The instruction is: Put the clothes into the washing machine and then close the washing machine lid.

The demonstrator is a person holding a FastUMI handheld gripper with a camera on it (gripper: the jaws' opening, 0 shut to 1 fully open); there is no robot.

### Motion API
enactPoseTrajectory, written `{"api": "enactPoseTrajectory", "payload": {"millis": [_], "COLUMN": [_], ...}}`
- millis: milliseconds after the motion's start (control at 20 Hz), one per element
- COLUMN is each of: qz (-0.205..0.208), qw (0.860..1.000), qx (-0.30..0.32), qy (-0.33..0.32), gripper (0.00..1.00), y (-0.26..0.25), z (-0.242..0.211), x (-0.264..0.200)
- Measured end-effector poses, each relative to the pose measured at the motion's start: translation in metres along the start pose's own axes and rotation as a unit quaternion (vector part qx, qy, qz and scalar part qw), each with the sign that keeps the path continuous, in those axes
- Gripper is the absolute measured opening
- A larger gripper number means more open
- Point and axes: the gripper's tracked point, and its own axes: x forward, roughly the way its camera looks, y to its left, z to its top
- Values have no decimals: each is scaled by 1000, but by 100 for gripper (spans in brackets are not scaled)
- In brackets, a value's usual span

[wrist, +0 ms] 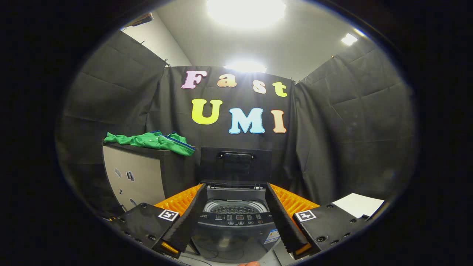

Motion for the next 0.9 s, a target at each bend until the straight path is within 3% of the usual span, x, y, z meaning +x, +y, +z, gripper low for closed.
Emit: {"api": "enactPoseTrajectory", "payload": {"millis": [900], "qz": [-8], "qw": [1000], "qx": [-5], "qy": [7], "gripper": [98], "y": [-6], "z": [-3], "x": [3]}}
